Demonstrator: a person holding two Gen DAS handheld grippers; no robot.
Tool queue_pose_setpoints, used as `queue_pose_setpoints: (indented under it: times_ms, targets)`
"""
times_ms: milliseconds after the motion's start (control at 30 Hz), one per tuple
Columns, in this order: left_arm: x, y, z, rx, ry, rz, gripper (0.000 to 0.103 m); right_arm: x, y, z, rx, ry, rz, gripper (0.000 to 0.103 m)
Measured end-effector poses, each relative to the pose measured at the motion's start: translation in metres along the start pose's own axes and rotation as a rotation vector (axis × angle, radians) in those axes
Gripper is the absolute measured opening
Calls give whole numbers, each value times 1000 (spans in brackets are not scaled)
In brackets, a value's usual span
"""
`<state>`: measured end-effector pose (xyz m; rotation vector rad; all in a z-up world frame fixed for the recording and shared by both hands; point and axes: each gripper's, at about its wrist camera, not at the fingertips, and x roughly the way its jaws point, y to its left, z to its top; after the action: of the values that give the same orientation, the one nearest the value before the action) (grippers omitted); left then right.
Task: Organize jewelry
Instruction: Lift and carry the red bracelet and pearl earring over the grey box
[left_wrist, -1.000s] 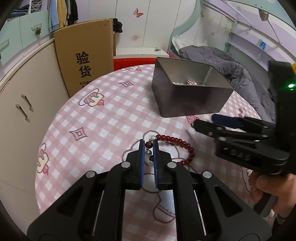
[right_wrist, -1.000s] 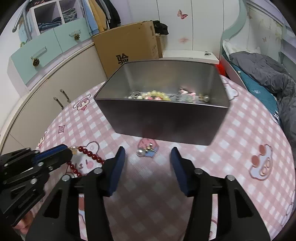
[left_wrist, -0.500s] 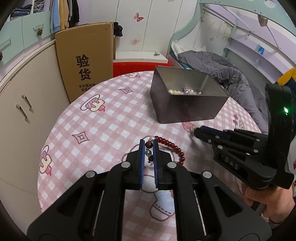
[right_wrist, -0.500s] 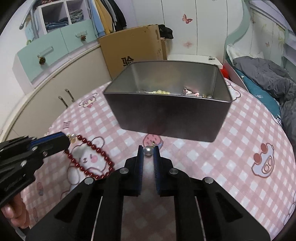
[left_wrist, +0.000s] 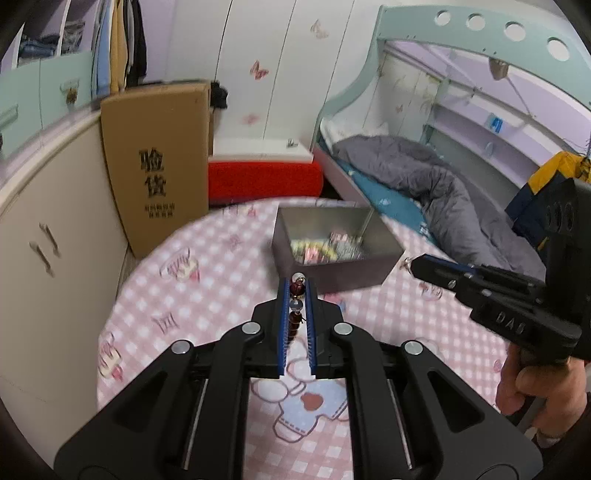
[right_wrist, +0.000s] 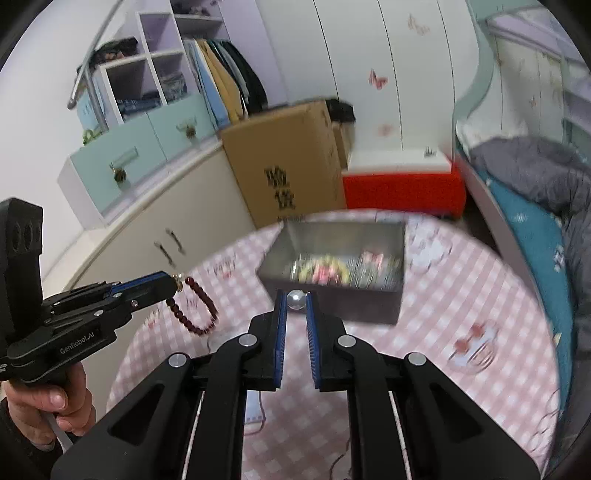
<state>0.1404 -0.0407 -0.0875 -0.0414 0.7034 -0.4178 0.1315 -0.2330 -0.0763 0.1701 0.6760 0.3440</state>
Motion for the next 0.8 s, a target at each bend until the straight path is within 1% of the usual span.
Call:
queue_pose_setpoints:
  times_ms: [67, 300, 467, 600, 700, 800]
  targets:
    - [-7, -3, 9, 11, -24, -8, 8, -12, 0, 14, -12, -35, -2, 9]
    - [-28, -21, 58, 66, -125, -28, 8, -41, -7, 60, -65, -131, -29, 9]
    - [-31, -31, 89, 87, -166, -42, 8, -51, -8, 86, -92, -177, -47, 9]
    - [-23, -34, 107, 81, -164, -62, 8, -45, -11, 98, -84, -167, -41, 10]
    - [-10, -38, 116, 83, -146, -70, 8, -32, -17, 103, -69, -126, -36, 10]
    - [7, -42, 120, 86, -112, -77, 8, -10, -26, 102, -33, -69, -22, 10]
